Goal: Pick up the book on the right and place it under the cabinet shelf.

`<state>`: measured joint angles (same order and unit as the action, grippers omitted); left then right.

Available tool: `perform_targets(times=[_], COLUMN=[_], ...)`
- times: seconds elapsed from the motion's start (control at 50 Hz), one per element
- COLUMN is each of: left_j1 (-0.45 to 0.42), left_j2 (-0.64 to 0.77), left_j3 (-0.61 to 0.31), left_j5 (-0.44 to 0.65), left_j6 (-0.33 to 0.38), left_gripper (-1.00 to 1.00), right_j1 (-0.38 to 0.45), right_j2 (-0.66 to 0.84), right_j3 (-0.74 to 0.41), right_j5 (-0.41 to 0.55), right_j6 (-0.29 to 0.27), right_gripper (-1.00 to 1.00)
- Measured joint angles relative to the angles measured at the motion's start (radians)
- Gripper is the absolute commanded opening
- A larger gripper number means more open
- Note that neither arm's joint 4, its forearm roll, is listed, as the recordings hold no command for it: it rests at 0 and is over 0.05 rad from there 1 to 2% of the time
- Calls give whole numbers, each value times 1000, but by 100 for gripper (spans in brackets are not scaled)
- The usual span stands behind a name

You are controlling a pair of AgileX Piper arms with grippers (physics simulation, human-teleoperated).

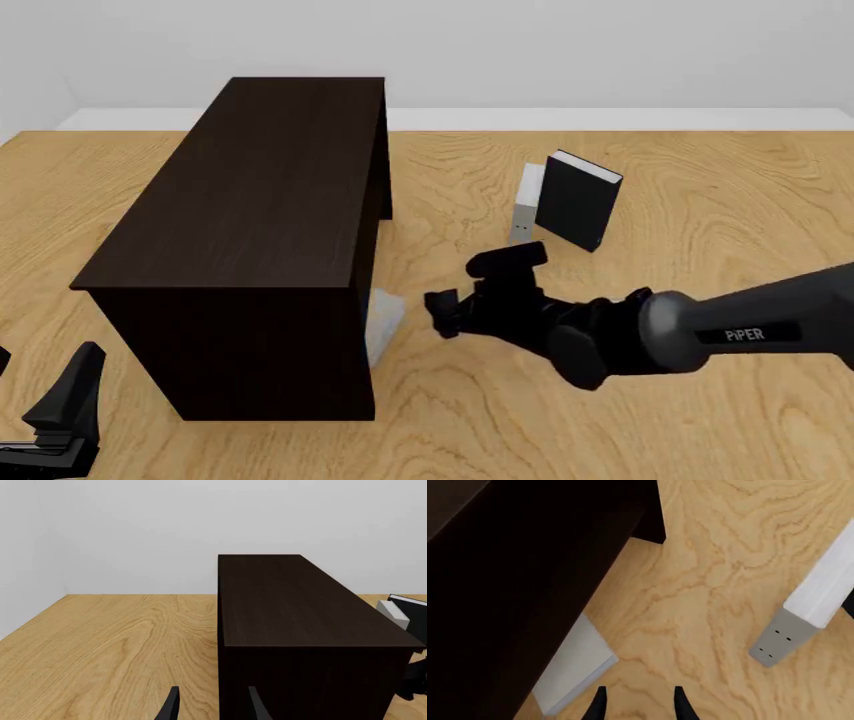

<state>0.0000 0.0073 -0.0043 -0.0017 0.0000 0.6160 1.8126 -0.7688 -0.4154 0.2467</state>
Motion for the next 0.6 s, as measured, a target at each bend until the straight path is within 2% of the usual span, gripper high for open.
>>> perform_targets(times=[0.6], left_j1=[0], left_j2=[0], left_j3=[0], left_j5=[0], left_j6=[0], left_gripper=[100], right_j1=[-94], right_j2=[-379], right_j3=[179], right_j5=[44], right_j6=[-92], right_gripper=[100])
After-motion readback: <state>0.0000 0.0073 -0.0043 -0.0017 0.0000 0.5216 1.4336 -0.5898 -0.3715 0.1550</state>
